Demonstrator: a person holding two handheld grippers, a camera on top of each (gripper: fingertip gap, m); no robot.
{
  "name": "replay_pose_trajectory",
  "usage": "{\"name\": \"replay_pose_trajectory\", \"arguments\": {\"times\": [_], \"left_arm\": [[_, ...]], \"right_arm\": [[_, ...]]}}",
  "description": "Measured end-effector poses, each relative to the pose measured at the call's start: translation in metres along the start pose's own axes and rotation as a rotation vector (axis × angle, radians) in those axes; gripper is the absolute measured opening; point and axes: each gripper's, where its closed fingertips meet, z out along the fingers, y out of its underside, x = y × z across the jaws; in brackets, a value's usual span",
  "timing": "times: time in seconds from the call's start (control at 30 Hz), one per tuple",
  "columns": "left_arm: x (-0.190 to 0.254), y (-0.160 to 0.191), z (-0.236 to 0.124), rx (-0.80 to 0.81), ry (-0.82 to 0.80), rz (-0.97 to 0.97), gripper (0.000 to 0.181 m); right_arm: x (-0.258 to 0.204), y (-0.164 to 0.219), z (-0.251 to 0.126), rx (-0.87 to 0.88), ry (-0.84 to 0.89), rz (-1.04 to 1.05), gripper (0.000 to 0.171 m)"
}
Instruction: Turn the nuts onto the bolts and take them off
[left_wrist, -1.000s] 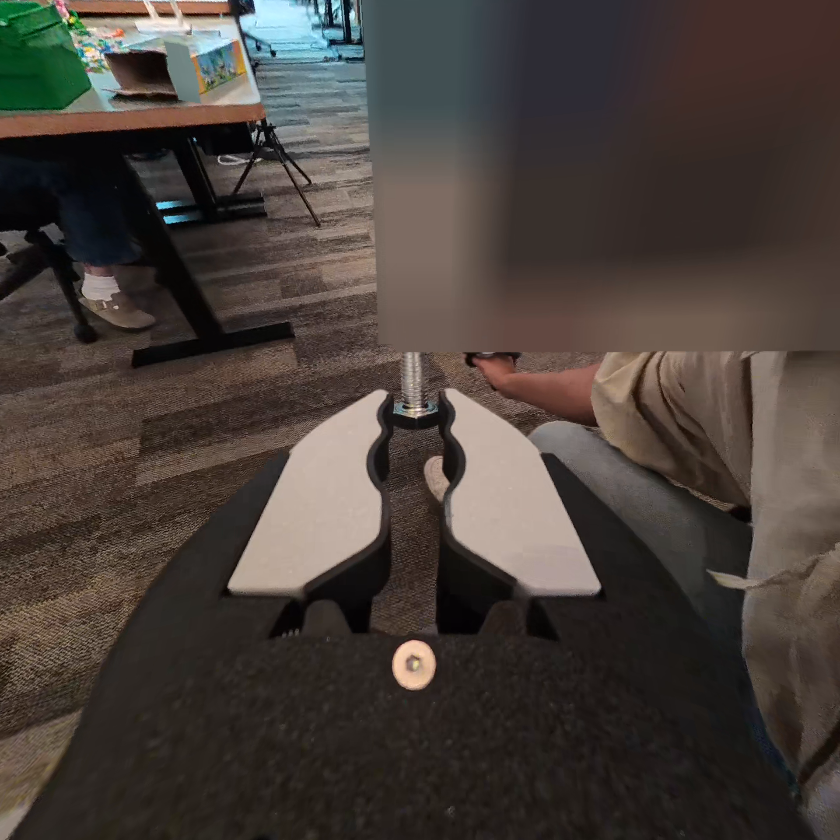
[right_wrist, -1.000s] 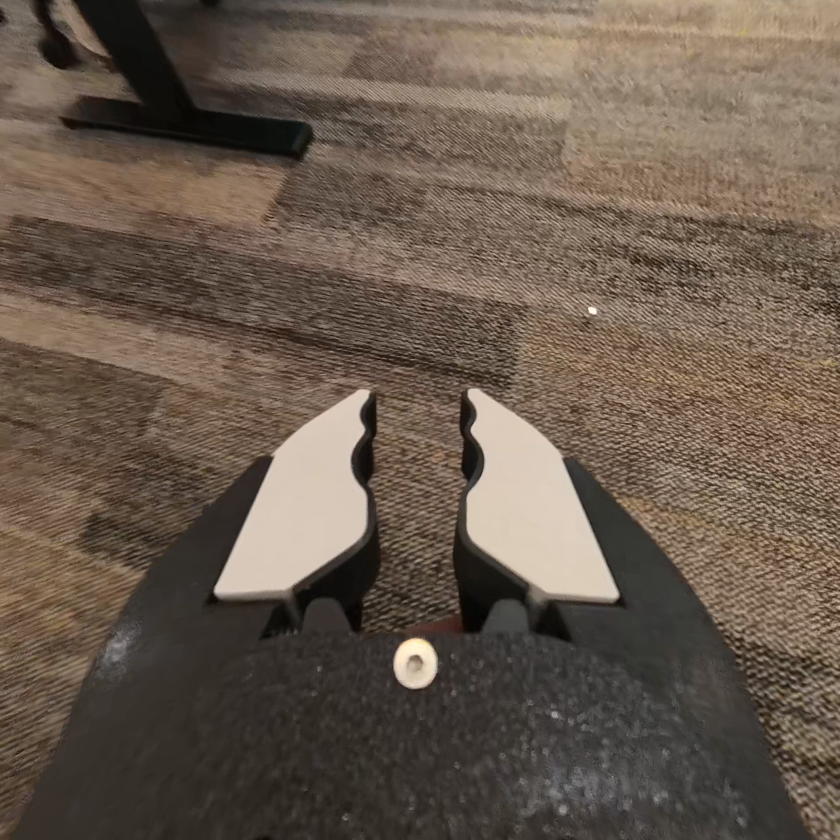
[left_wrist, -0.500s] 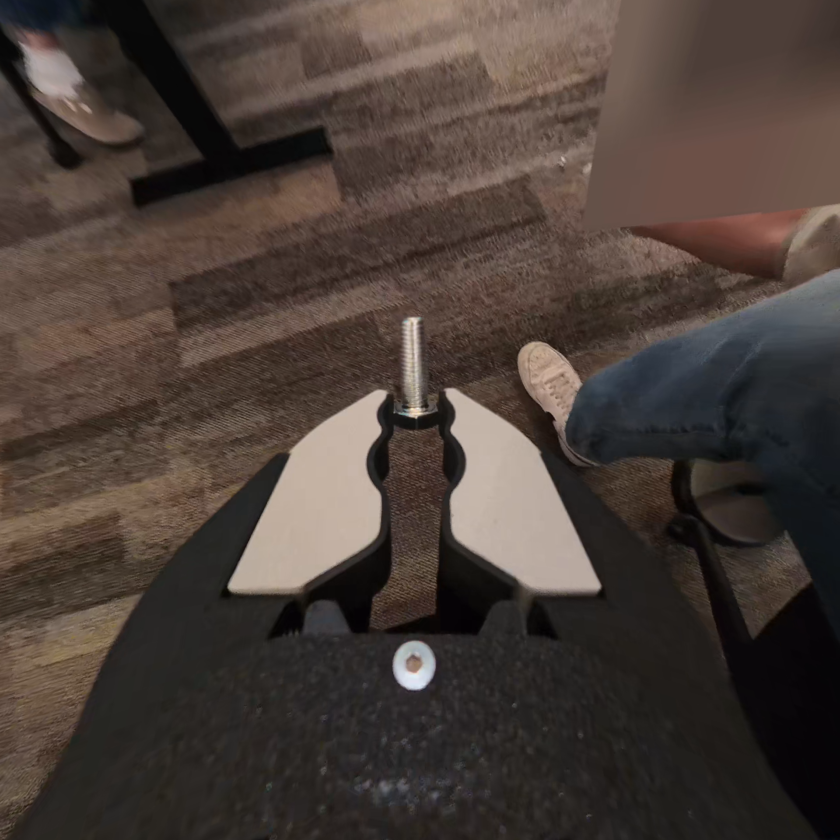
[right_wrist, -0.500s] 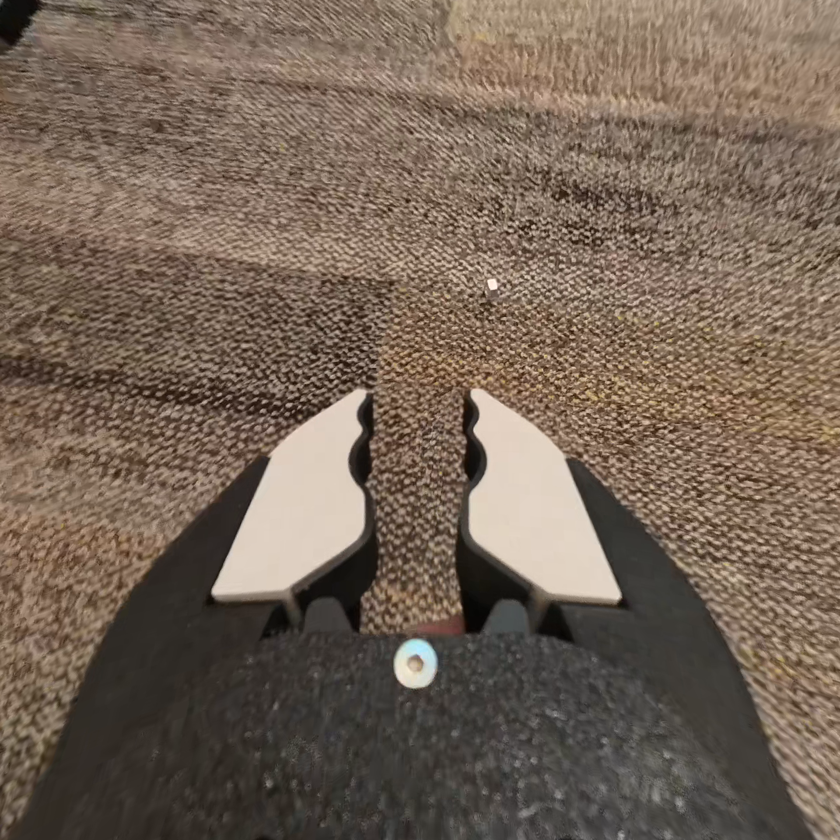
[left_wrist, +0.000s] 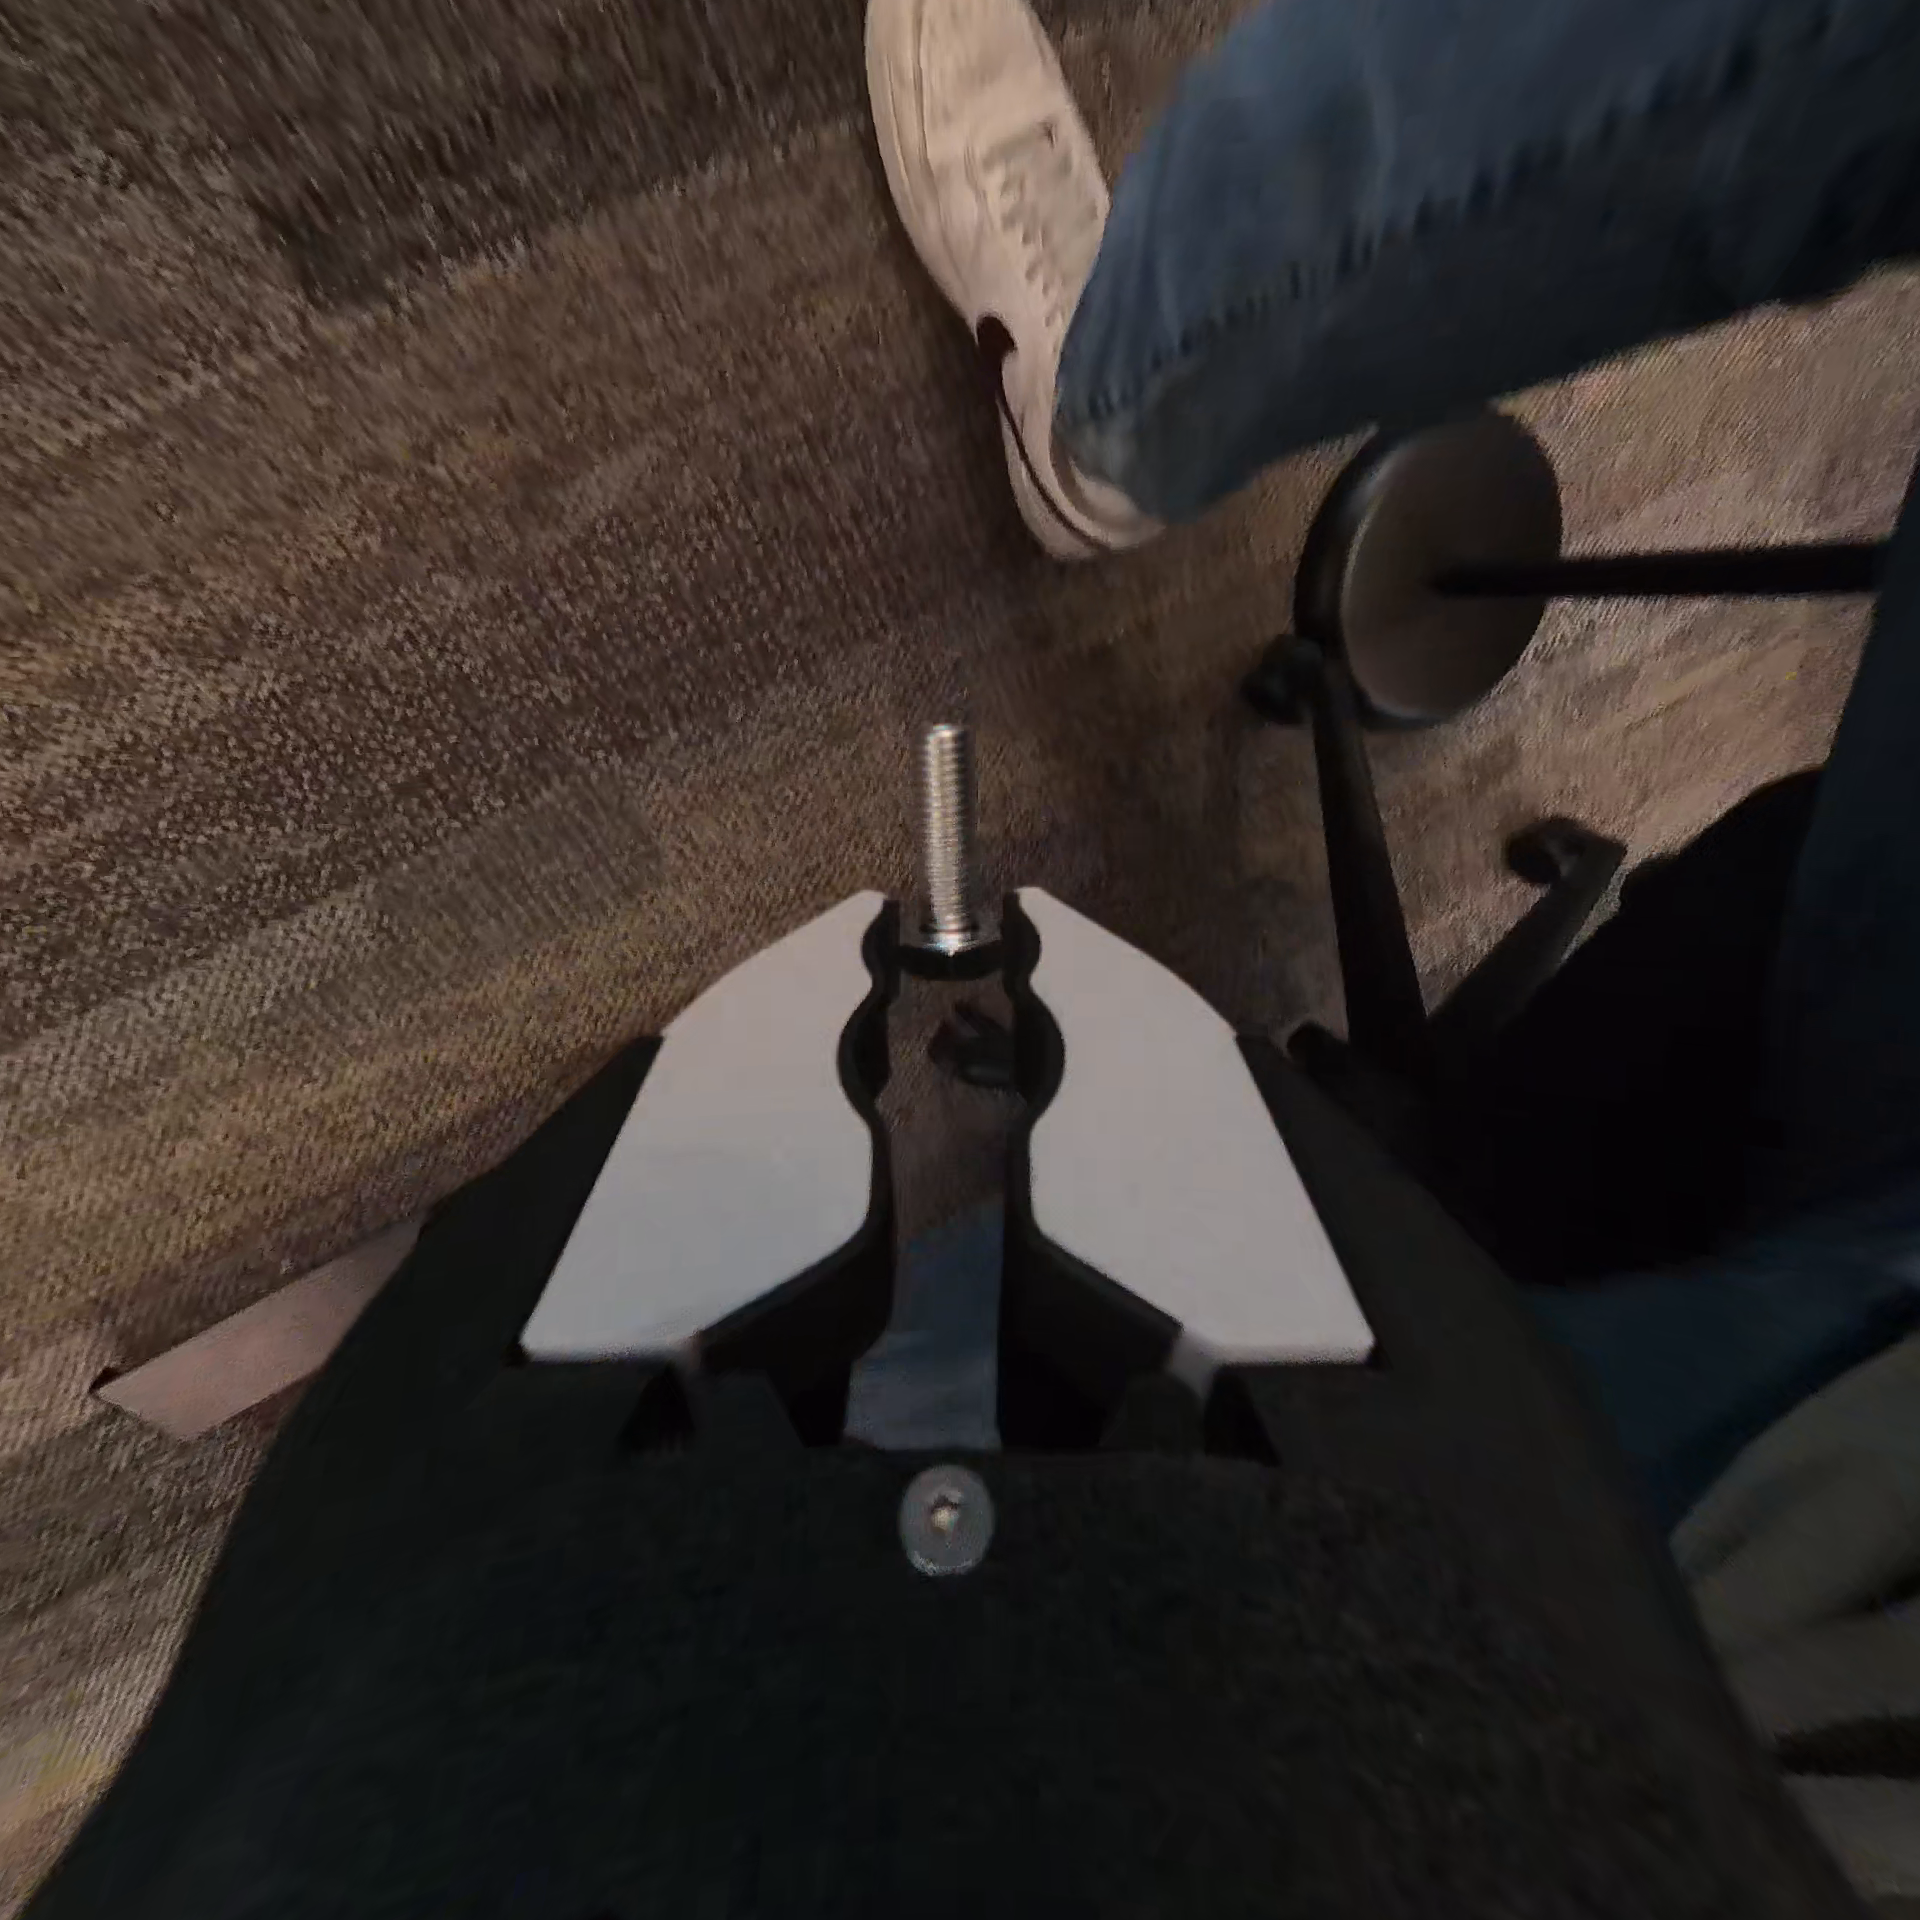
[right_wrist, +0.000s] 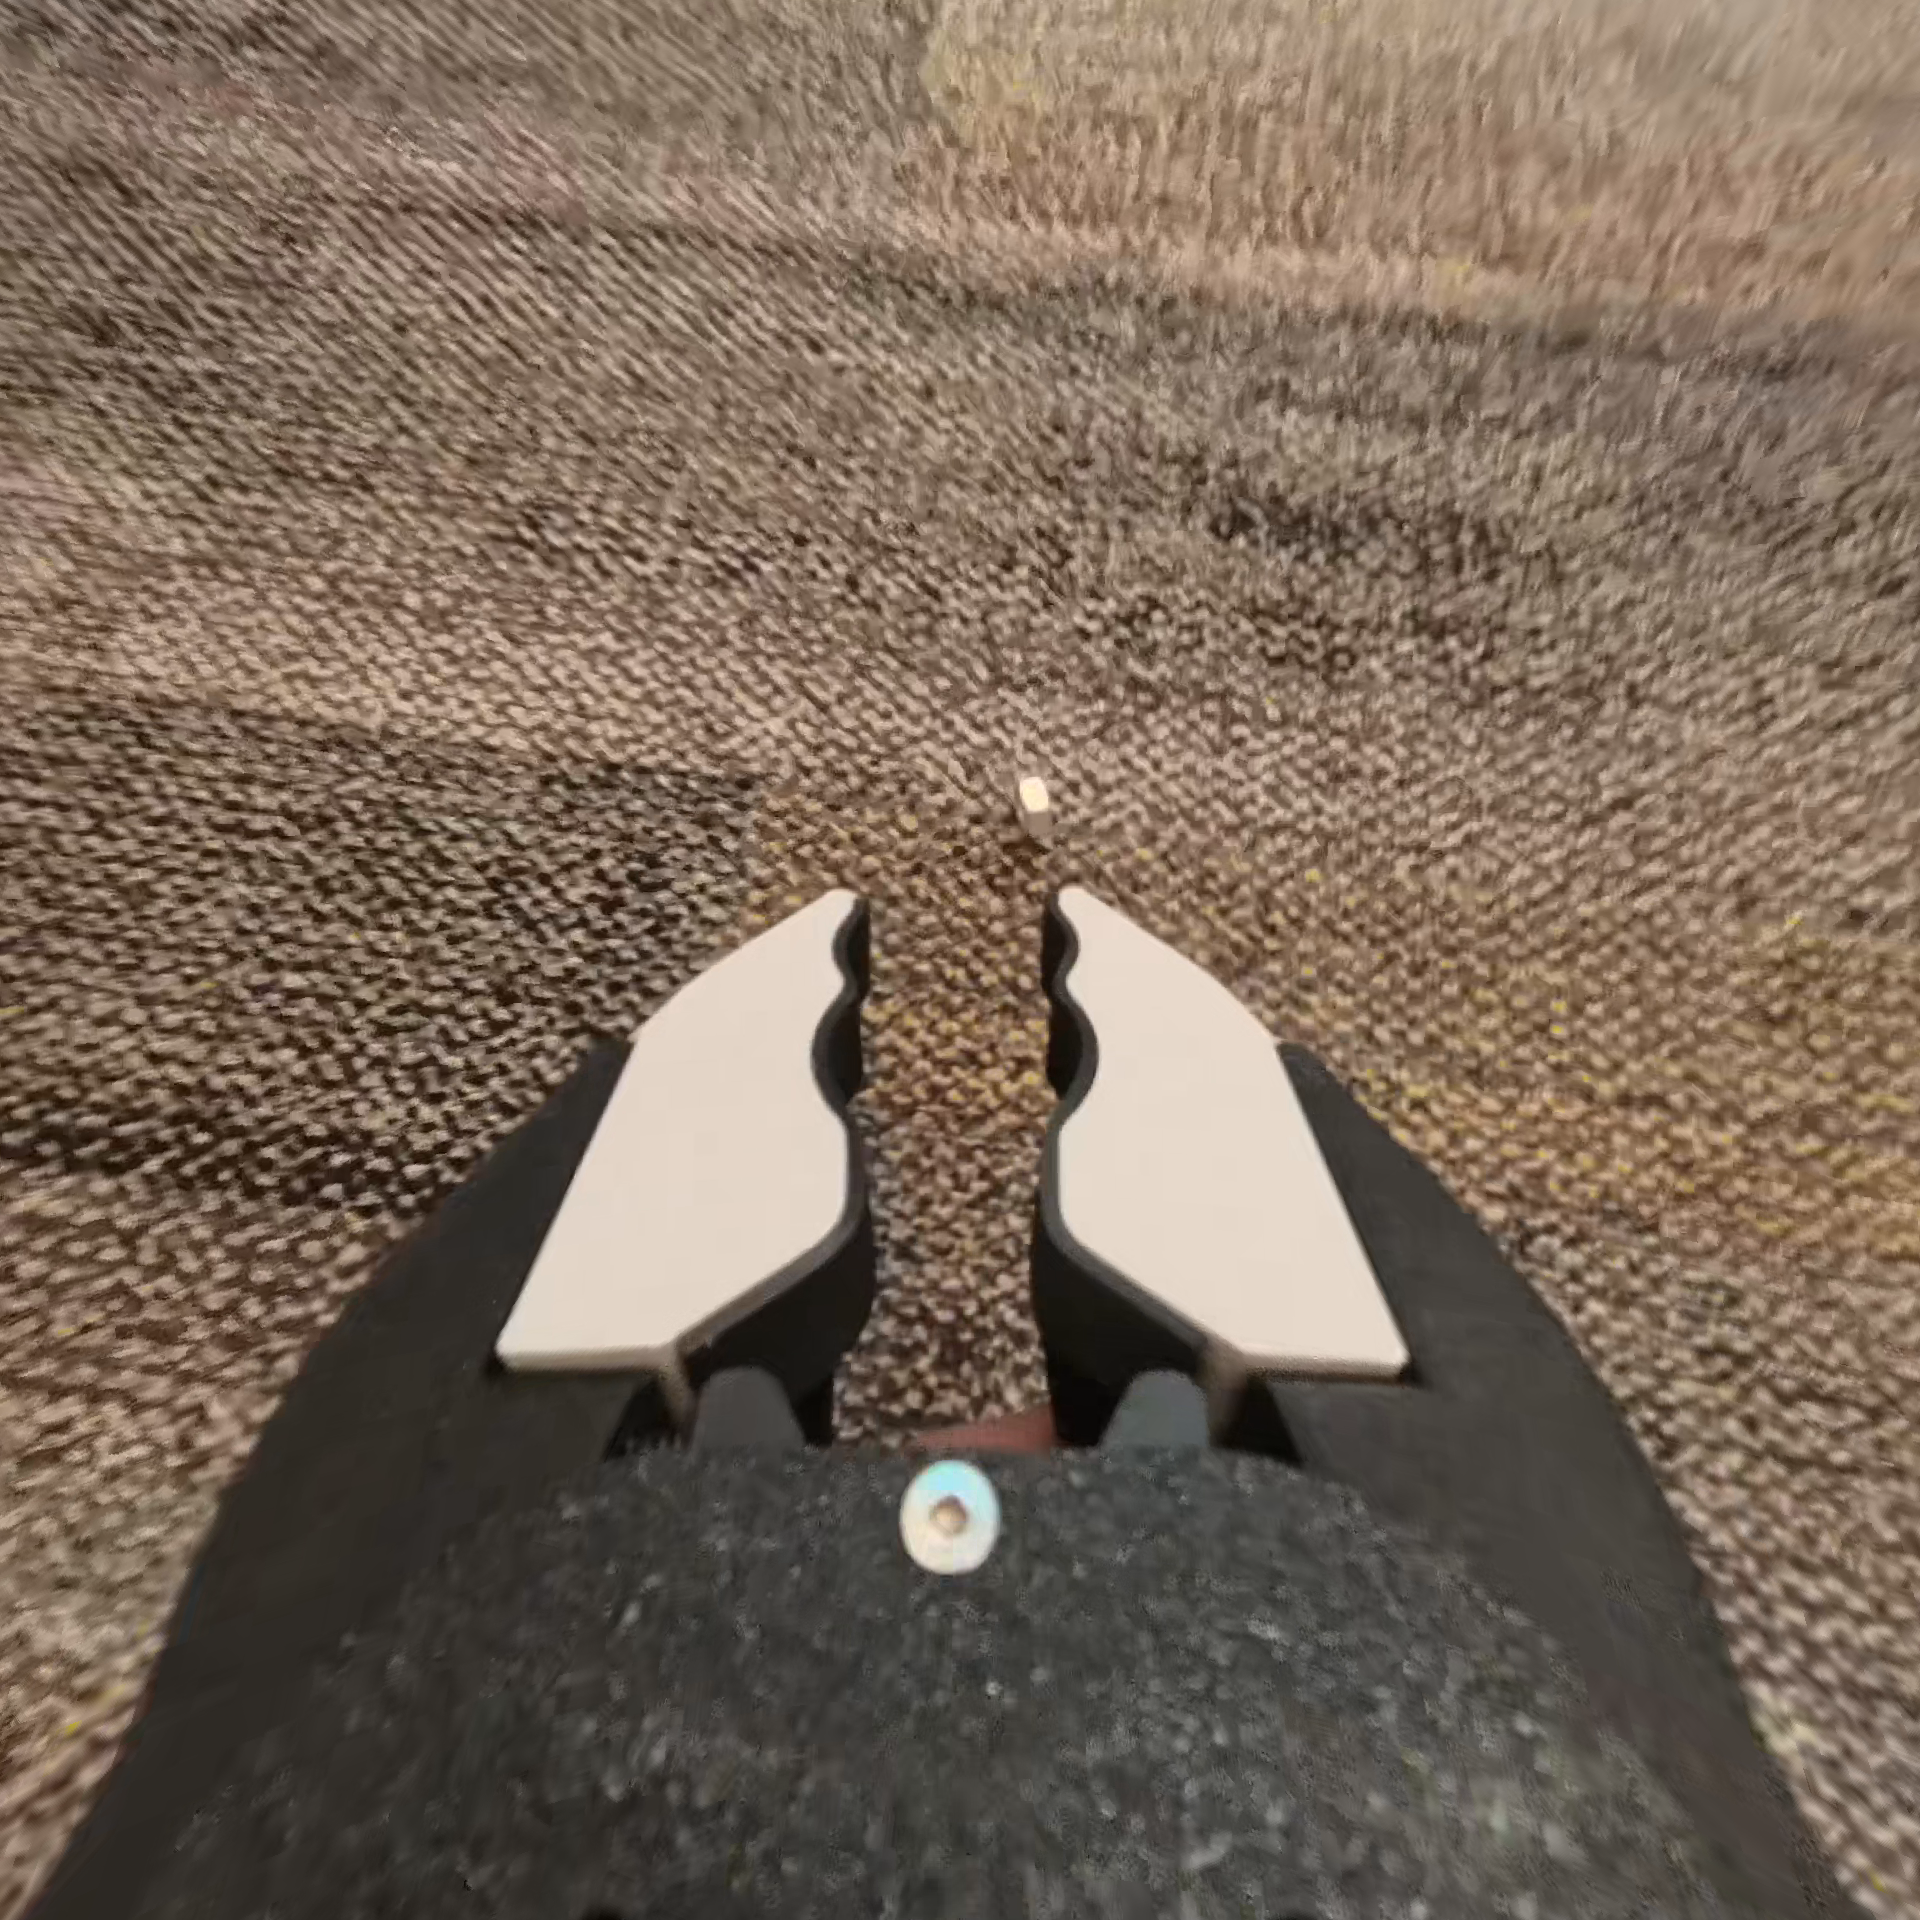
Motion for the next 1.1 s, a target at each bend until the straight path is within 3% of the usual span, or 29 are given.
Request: {"name": "replay_pose_trajectory", "arguments": {"times": [0.27,0.57,0.73,0.8,0.9,1.0,1.1], "left_arm": [[0.001,0.02,0.015,-0.081,-0.023,-0.064,0.018],[0.019,-0.005,0.032,-0.137,0.059,0.003,0.018],[0.028,-0.005,0.033,-0.157,0.073,0.035,0.018],[0.03,-0.005,0.031,-0.152,0.063,0.054,0.019],[0.028,-0.013,0.024,-0.093,0.043,0.012,0.019],[0.028,-0.032,-0.004,0.037,0.015,-0.054,0.019],[0.033,-0.054,-0.058,0.191,-0.046,-0.075,0.019]], "right_arm": [[0.023,0.041,0.057,-0.09,0.028,0.094,0.031],[0.019,0.022,0.099,-0.103,-0.004,-0.023,0.038],[0.018,0.03,0.112,-0.215,0.051,-0.031,0.015],[0.011,0.03,0.106,-0.221,0.017,0.004,0.009],[-0.011,0.008,0.076,-0.091,-0.04,0.011,0.009],[-0.047,-0.022,0.015,0.058,-0.114,-0.068,0.009],[-0.093,-0.051,-0.065,0.194,-0.197,-0.168,0.008]]}}
